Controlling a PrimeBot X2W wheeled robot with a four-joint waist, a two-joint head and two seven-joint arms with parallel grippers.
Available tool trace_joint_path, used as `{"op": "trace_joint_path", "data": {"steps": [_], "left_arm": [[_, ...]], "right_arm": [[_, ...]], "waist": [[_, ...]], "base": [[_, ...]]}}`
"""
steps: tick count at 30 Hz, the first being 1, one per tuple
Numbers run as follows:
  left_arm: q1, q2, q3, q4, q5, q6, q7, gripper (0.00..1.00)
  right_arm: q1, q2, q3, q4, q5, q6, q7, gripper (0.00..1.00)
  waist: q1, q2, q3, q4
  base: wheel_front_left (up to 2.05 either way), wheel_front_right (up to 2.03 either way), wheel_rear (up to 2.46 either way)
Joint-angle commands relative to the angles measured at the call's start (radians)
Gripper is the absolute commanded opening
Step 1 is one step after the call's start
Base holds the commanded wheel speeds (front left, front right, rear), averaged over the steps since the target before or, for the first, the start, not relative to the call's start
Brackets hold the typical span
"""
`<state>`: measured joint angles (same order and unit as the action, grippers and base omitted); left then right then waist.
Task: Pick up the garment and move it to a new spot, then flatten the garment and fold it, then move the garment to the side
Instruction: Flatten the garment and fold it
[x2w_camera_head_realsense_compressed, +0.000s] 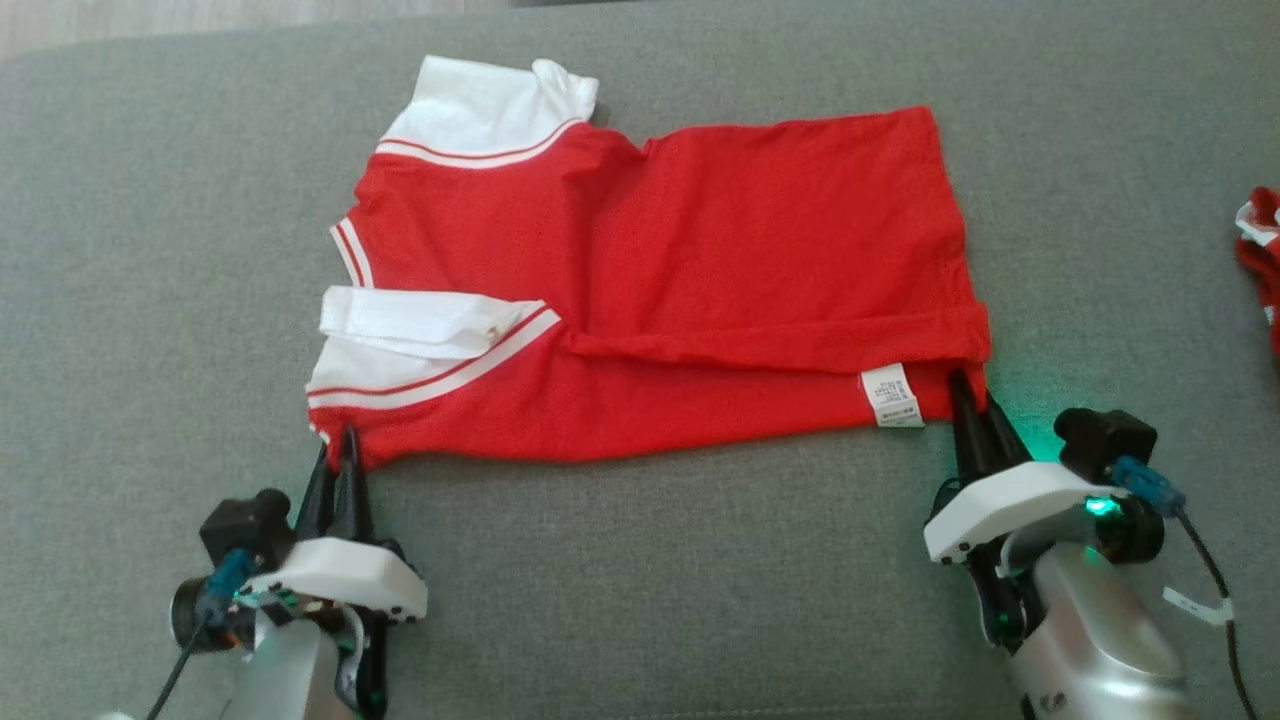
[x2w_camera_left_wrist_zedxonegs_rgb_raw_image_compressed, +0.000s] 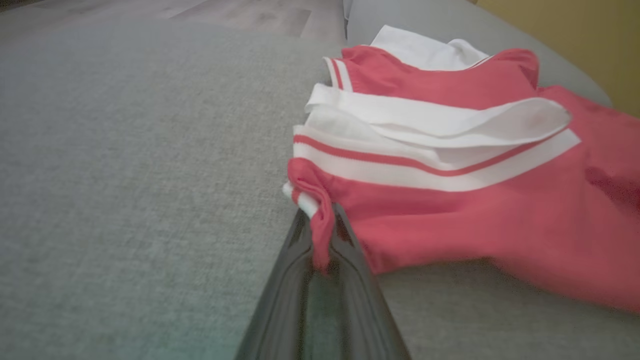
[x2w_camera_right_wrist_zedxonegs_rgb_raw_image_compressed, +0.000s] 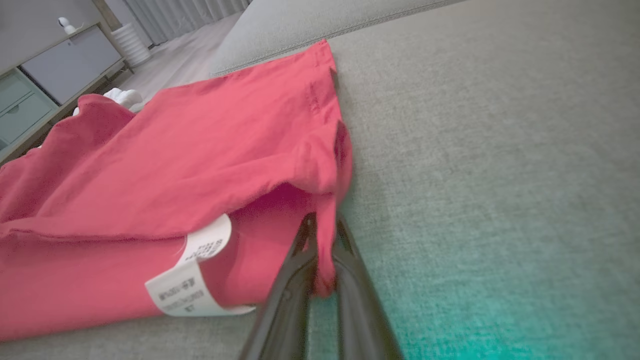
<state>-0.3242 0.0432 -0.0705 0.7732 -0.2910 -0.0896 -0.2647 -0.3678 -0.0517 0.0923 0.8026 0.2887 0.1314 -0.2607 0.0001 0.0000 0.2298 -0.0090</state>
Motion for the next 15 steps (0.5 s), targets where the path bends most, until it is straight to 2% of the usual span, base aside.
{"op": "trace_joint_path", "data": {"steps": [1, 8, 15], "left_arm": [[0.014, 0.007, 0.017, -0.073, 0.008, -0.006, 0.003, 0.0], [0.044, 0.007, 0.076, -0.257, 0.078, 0.018, 0.003, 0.0], [0.16, 0.007, 0.089, -0.268, 0.119, 0.027, 0.003, 0.0]], "right_arm": [[-0.007, 0.001, 0.02, -0.031, 0.018, -0.001, -0.001, 0.0], [-0.039, 0.001, -0.015, -0.096, 0.089, -0.001, -0.001, 0.0], [0.006, 0.001, 0.0, -0.023, 0.165, -0.001, -0.001, 0.0]], "waist": [[-0.0001, 0.0, -0.016, 0.003], [-0.0001, 0.0, -0.124, 0.001], [-0.0001, 0.0, -0.24, -0.011]], "base": [[0.0, 0.0, 0.0], [0.0, 0.0, 0.0], [0.0, 0.0, 0.0]]}}
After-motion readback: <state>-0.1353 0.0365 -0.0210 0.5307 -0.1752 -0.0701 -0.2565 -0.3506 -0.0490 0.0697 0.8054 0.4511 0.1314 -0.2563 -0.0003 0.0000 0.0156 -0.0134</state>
